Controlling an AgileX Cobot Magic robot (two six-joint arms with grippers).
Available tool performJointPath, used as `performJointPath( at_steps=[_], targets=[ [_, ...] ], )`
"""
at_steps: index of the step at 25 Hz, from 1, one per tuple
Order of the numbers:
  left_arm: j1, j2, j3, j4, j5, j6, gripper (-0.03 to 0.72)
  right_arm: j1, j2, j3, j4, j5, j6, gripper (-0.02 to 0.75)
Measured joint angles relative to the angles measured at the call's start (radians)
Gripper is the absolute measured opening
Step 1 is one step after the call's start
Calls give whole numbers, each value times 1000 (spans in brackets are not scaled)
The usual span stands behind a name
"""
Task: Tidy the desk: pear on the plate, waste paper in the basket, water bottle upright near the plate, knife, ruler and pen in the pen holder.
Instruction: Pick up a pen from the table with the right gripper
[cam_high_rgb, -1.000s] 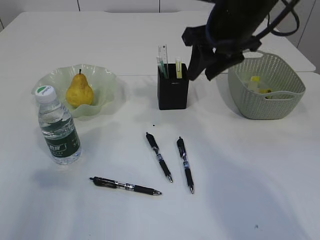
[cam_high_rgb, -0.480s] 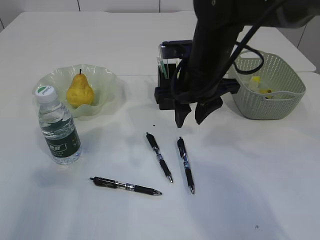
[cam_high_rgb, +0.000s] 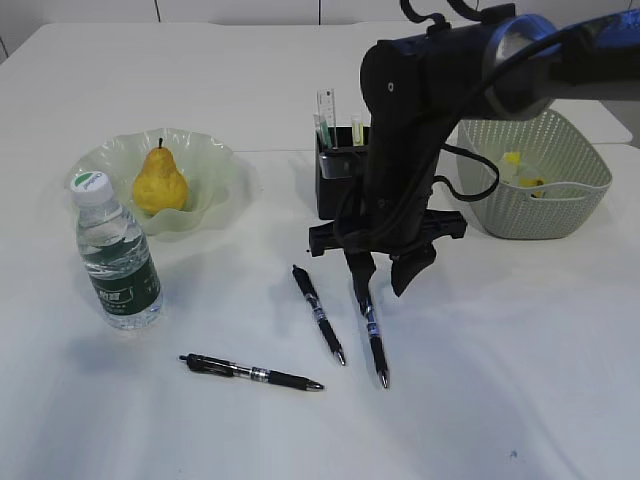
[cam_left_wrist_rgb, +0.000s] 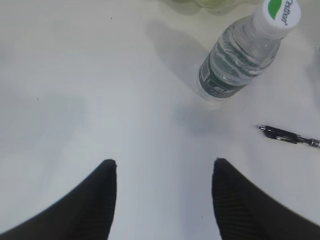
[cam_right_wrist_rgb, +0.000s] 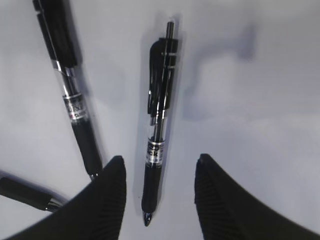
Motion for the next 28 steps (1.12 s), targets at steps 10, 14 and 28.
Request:
performJointPath(
  at_steps=[10,14,28],
  targets=[
    [0,0,0,0,-2,0,418,0,50,-5,1,-32,40,337],
    [0,0,0,0,-3,0,416,0,52,-5,2,-49,60,337],
    [0,0,0,0,-3,0,409,0,80,-5,-17,-87,143,337]
  ],
)
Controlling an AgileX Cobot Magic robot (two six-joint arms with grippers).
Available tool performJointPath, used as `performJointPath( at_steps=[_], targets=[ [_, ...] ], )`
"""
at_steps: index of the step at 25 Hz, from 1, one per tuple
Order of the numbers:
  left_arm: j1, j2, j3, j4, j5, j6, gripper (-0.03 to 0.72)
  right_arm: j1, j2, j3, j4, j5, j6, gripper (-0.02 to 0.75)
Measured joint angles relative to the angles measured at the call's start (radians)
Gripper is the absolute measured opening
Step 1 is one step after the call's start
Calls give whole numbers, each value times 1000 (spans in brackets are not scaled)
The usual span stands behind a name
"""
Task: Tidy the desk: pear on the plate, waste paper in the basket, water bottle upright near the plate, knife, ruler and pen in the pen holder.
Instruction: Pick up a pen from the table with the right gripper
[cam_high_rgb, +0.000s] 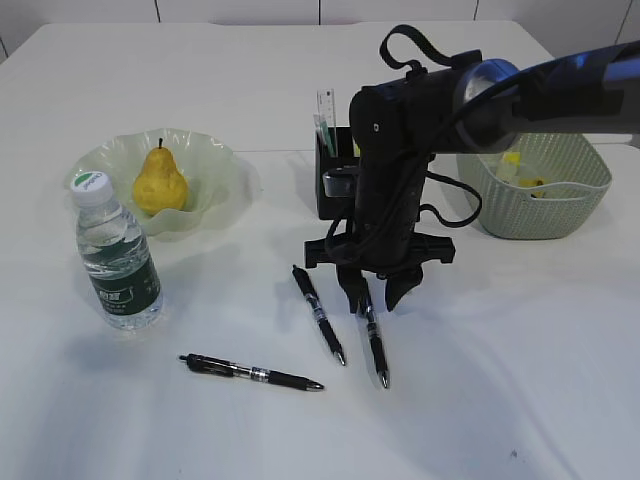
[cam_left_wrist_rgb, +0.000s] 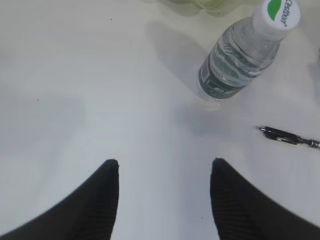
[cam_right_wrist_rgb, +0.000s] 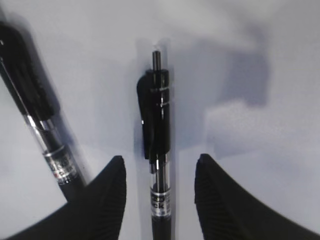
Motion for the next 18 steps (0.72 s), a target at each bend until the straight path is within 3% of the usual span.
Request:
performJointPath(
  at_steps=[18],
  targets=[
    [0,0,0,0,-18,0,404,6,4,0,-45,-17,4,337]
  ],
)
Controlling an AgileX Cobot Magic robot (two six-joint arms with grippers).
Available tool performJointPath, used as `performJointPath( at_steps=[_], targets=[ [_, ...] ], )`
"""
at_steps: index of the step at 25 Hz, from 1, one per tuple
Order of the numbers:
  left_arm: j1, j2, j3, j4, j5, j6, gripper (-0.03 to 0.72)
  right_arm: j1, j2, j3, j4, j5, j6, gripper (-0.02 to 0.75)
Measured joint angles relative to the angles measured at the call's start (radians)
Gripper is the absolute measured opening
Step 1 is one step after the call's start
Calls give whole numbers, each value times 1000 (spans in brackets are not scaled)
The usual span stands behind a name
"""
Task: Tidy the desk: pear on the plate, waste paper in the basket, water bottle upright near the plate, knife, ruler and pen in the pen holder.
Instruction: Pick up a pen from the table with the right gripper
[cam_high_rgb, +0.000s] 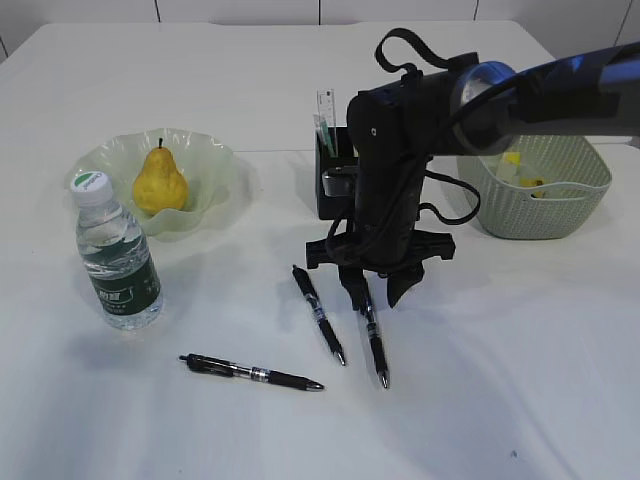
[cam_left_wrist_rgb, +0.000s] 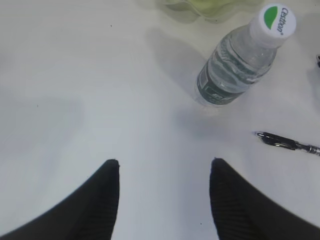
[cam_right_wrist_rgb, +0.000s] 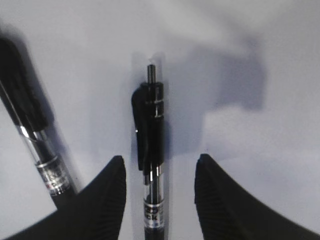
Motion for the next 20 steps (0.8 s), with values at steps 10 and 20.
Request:
performJointPath(
  at_steps=[10,20],
  targets=[
    [0,0,0,0,-7,0,403,18,0,0,-8,9,10,337],
    [0,0,0,0,-14,0,403,18,0,0,-34,-14,30,337]
  ],
)
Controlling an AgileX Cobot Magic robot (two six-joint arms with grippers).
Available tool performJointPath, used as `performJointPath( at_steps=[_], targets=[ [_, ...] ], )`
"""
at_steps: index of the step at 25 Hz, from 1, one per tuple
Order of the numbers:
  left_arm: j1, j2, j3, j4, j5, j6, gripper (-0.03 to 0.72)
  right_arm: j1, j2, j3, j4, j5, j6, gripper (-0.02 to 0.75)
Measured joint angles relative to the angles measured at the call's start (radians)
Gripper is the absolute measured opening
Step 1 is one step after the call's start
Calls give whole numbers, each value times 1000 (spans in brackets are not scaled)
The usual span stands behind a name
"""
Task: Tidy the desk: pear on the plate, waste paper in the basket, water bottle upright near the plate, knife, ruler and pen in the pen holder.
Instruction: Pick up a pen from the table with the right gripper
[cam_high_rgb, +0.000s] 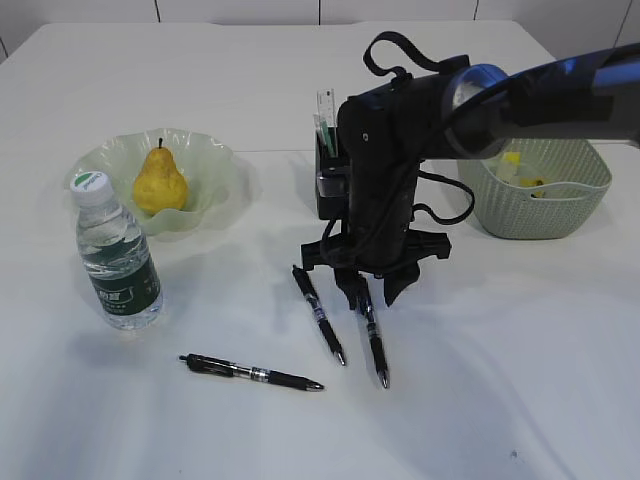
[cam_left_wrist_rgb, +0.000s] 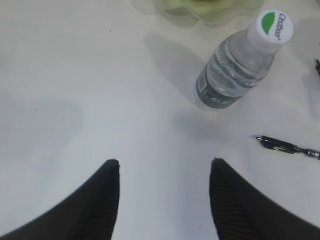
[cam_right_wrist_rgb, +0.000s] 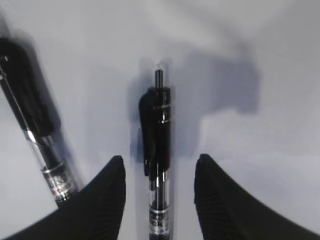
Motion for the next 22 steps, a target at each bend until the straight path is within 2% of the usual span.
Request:
performJointPath(
  at_steps=[22],
  targets=[
    [0,0,0,0,-4,0,402,0,33,-2,0,-4,12,337]
  ],
)
